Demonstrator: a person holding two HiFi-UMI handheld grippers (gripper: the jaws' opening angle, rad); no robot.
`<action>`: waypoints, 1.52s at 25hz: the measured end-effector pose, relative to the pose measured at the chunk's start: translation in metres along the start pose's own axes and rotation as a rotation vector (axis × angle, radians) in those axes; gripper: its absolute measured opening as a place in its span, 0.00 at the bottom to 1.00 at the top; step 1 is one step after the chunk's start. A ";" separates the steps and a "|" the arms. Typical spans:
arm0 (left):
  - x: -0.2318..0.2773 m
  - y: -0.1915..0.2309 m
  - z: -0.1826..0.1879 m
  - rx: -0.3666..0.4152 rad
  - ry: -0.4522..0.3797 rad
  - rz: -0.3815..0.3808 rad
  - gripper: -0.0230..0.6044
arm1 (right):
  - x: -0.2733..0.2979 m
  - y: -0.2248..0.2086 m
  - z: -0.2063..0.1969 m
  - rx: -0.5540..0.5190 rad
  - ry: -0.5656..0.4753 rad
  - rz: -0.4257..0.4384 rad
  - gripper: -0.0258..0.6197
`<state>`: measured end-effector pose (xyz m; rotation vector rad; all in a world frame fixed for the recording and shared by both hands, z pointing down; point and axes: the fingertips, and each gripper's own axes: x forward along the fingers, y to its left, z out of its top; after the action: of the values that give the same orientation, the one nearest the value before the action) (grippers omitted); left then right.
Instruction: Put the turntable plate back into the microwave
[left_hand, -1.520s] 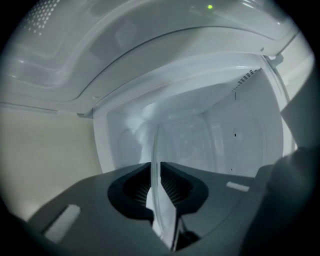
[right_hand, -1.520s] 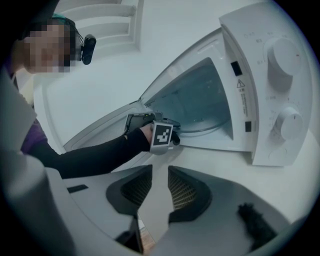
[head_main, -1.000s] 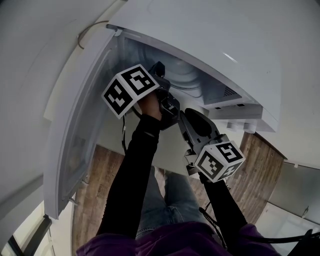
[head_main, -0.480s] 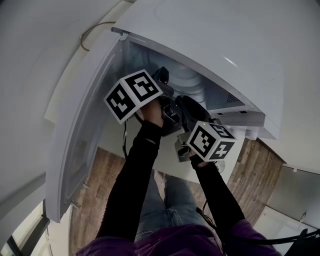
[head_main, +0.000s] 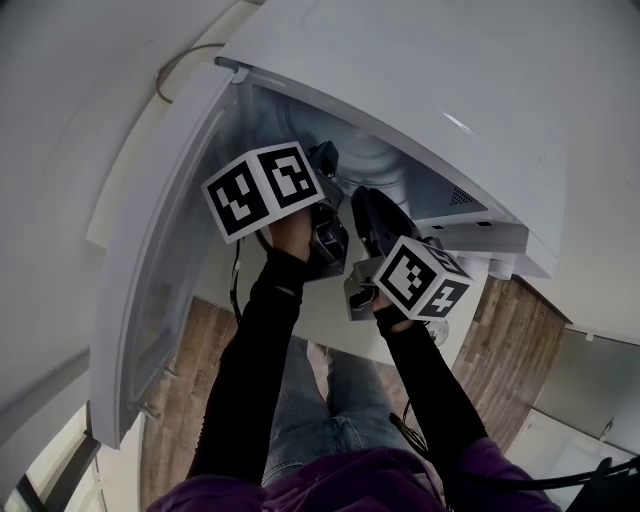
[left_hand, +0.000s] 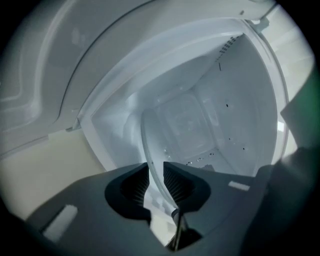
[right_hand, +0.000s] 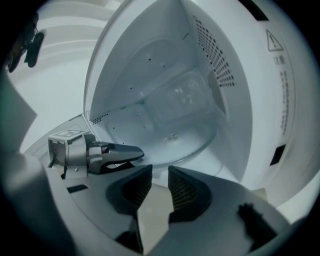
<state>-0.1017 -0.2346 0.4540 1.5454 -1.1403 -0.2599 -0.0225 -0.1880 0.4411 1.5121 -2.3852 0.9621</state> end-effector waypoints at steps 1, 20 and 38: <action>0.000 -0.001 -0.002 0.025 0.026 -0.004 0.16 | 0.000 -0.002 0.001 0.010 -0.009 -0.005 0.20; -0.003 -0.008 -0.032 0.298 0.337 0.051 0.28 | -0.006 -0.015 0.008 -0.007 -0.076 -0.078 0.20; -0.010 -0.010 -0.047 0.373 0.358 -0.010 0.33 | -0.010 -0.014 0.012 -0.109 -0.111 -0.104 0.20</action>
<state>-0.0689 -0.1983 0.4567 1.8327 -0.9289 0.2312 -0.0038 -0.1917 0.4332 1.6699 -2.3619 0.7325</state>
